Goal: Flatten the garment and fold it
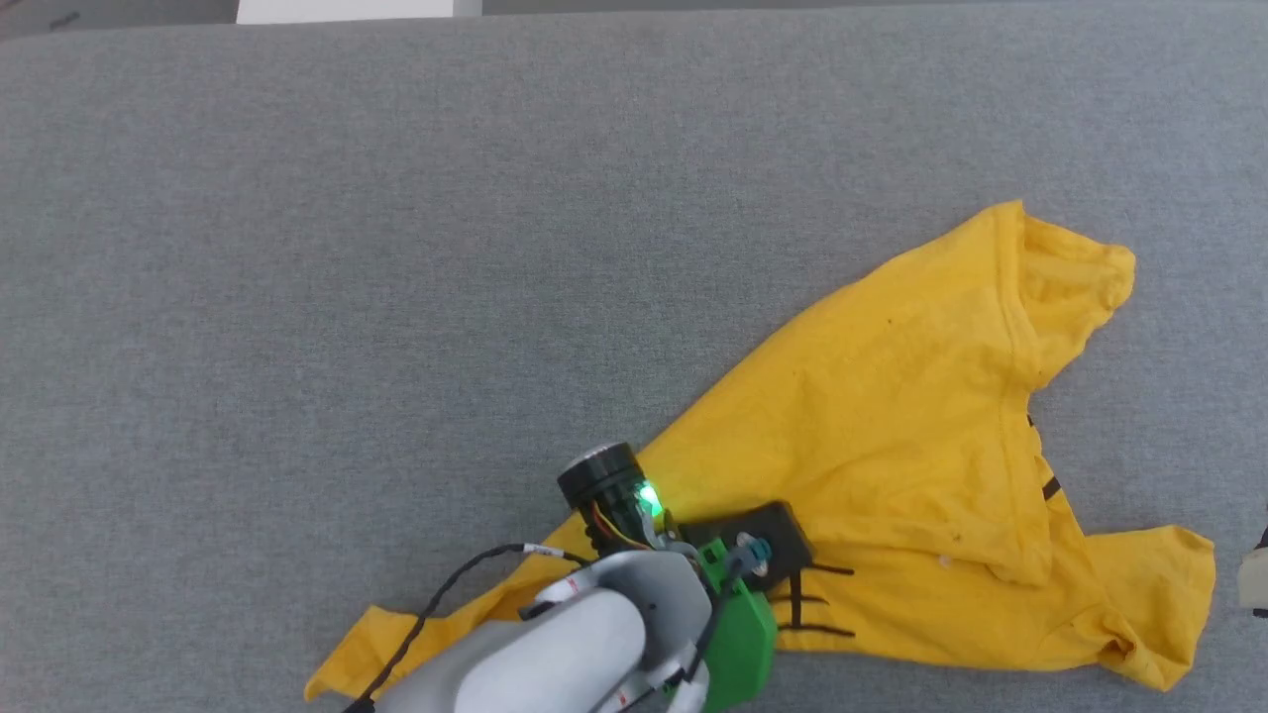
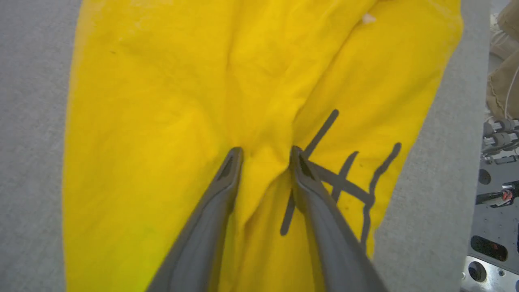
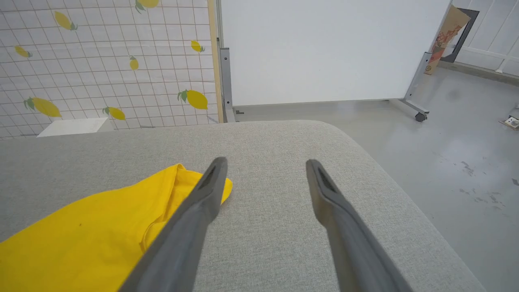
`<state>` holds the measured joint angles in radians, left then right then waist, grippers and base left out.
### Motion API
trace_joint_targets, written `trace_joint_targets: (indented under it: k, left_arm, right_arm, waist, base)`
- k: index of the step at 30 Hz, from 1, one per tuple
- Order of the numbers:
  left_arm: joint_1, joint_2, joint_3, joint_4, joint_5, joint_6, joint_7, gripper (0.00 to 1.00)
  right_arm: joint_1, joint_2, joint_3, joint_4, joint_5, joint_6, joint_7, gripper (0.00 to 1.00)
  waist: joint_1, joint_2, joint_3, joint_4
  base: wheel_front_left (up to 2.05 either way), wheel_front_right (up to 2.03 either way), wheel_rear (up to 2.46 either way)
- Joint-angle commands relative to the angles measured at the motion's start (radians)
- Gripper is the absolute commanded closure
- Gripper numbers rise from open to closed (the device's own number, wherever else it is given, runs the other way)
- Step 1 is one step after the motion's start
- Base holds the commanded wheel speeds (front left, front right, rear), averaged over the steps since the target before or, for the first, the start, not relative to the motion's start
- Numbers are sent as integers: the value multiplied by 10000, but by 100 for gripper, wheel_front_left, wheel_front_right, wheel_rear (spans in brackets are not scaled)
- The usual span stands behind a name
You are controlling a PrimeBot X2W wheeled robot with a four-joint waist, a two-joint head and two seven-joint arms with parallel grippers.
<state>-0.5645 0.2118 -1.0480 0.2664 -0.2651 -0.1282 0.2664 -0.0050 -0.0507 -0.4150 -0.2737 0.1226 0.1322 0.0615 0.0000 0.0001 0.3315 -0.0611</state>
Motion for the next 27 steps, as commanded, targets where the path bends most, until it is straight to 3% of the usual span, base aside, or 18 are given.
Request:
trace_joint_targets:
  k: [1,6,10,14,20,22,23,27]
  left_arm:
    - [-122,-12,72,224,-72,42,-152,100]
    - [-159,-299,367,371,-473,105,-599,100]
    - [56,-678,1332,153,-1674,289,-997,100]
    - [-64,-584,2671,-149,-2618,805,-1257,100]
    - [-156,63,4284,483,-2842,2190,-1850,100]
    - [-104,299,4356,924,-2644,2493,-1872,58]
    - [-52,342,4413,1127,-2609,2647,-1918,0]
    - [136,295,4438,1513,-2590,2840,-2179,0]
  right_arm:
    - [-175,5,4,36,-63,-15,-57,0]
    - [-40,5,42,71,-127,-15,-9,0]
    - [107,5,106,59,-123,-15,61,0]
    - [234,5,126,-21,-120,-15,124,0]
    - [253,5,221,-95,-65,-15,167,0]
    - [219,5,257,-78,-34,-15,156,0]
    - [197,5,254,-66,-21,-15,140,0]
    - [147,5,172,12,-10,-15,87,0]
  waist:
    - [0,-1,-110,62]
    - [0,-1,-460,193]
    - [0,-1,-748,275]
    - [0,-1,-847,296]
    - [0,-1,-595,185]
    - [0,-1,-478,124]
    - [0,-1,-428,106]
    - [0,-1,-335,96]
  base:
    - [0,0,0]
    - [0,0,0]
    - [0,0,0]
    - [0,0,0]
    - [0,0,0]
    - [0,0,0]
    - [0,0,0]
    - [0,0,0]
